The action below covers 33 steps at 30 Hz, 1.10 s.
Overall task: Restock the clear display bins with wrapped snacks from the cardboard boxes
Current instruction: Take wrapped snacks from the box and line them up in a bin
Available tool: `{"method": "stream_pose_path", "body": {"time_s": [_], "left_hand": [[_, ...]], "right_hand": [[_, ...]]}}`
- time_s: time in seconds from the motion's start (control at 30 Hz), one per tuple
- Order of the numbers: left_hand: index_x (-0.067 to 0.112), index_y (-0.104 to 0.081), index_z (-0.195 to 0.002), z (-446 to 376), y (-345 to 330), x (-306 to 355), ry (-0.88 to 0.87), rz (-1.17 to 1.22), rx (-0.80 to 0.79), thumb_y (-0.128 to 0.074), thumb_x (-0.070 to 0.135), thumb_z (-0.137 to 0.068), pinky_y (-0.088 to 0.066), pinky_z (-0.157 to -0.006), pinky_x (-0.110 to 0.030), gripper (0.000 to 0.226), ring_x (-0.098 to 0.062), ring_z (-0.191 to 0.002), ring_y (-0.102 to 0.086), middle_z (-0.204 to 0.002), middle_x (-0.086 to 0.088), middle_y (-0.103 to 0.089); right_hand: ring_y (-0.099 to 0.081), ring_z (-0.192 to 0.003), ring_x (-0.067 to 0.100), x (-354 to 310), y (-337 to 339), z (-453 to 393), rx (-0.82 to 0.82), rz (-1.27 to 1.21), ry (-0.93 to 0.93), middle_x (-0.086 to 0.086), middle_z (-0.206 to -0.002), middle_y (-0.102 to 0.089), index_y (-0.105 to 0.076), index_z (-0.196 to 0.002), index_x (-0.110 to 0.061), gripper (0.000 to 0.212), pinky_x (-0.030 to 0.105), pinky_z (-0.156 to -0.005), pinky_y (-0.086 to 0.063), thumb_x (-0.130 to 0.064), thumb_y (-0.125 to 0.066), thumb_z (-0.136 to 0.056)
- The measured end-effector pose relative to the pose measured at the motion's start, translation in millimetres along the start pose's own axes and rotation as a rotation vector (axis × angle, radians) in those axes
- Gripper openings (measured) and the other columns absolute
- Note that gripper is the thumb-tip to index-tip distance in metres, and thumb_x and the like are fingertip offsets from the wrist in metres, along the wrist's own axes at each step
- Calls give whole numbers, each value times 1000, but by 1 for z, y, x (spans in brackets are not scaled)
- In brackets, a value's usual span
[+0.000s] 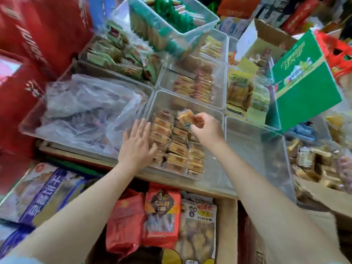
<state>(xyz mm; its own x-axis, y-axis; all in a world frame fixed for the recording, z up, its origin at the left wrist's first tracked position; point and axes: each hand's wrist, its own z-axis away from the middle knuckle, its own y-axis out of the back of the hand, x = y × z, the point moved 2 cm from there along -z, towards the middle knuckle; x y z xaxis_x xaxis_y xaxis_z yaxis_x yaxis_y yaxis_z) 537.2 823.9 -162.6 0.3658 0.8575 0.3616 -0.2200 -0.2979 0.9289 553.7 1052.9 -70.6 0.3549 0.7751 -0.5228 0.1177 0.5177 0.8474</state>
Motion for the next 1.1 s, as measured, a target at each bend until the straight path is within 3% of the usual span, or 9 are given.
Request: {"method": "stream_pose_path", "body": {"time_s": [0.13,0.3,0.47,0.57,0.63,0.7,0.8,0.97,1.1], "left_hand": [[17,-10,-161,-2,-2,-1,14,-6,-11,-24,52,-95,-12,-123,-52,77,-22,-156,5,-169,-5,-2],[16,-13,-161,-4,-3,-3,0,-6,-35,-22,51,-94,-16,-122,-55,76,-27,-156,1,-169,-8,-3],[16,-14,-160,-5,-5,-3,12,-16,-71,-22,49,-94,-23,-120,-55,75,-31,-155,-1,-169,-9,-1],[16,-16,-160,-5,-2,-1,21,17,-69,-29,46,-96,-24,-119,-55,73,-32,-155,-2,-169,-9,0],[17,-14,-160,-5,-3,0,21,32,-77,-31,45,-96,-23,-120,-54,72,-32,-155,0,-169,-8,1],[17,-15,-160,-4,-2,0,23,34,-64,-33,44,-96,-24,-119,-54,72,-32,-155,-2,-169,-8,0],[19,-10,-161,-4,-1,0,26,25,-81,-34,44,-96,-24,-119,-53,73,-32,-155,-1,-169,-6,4],[19,-13,-160,-2,4,1,15,-15,-94,-35,42,-97,-21,-120,-52,71,-30,-155,-1,-169,-6,6],[10,-3,-160,3,5,17,70,-251,-111,-31,43,-98,-2,-124,-57,76,-35,-153,14,-166,-16,18]], "right_hand": [[-59,-105,25,-2,-35,-50,2,229,30,4,-114,-64,-63,-119,-19,26,40,-87,-53,-22,-62,-94],[-55,-116,27,-15,-75,-89,6,310,64,5,-124,-62,-59,-128,-17,30,40,-93,-50,-20,-58,-98],[-55,-114,30,-32,-114,-99,-77,451,109,8,-122,-63,-61,-123,-15,31,42,-86,-51,-7,-42,-100],[-56,-117,31,-33,-121,-98,-127,384,130,10,-124,-63,-59,-126,-12,32,41,-89,-49,-23,-39,-103],[-45,-135,29,-30,-125,-93,-220,326,116,10,-145,-51,-45,-145,-11,49,42,-106,-41,-39,-37,-105],[-22,-150,26,-26,-129,-85,-291,419,140,9,-163,-25,-22,-158,-12,67,46,-119,-26,-51,-33,-104],[-5,-154,27,-23,-131,-72,-328,545,140,8,-168,-4,-7,-160,-16,72,51,-122,-15,-57,-25,-103],[-16,-152,23,-26,-103,-20,-325,471,229,7,-164,-22,-28,-156,-14,61,48,-122,-16,-46,-36,-105],[-50,-128,23,0,-29,45,-249,161,222,9,-136,-59,-62,-130,-10,38,42,-109,-38,-27,-41,-105]]}}
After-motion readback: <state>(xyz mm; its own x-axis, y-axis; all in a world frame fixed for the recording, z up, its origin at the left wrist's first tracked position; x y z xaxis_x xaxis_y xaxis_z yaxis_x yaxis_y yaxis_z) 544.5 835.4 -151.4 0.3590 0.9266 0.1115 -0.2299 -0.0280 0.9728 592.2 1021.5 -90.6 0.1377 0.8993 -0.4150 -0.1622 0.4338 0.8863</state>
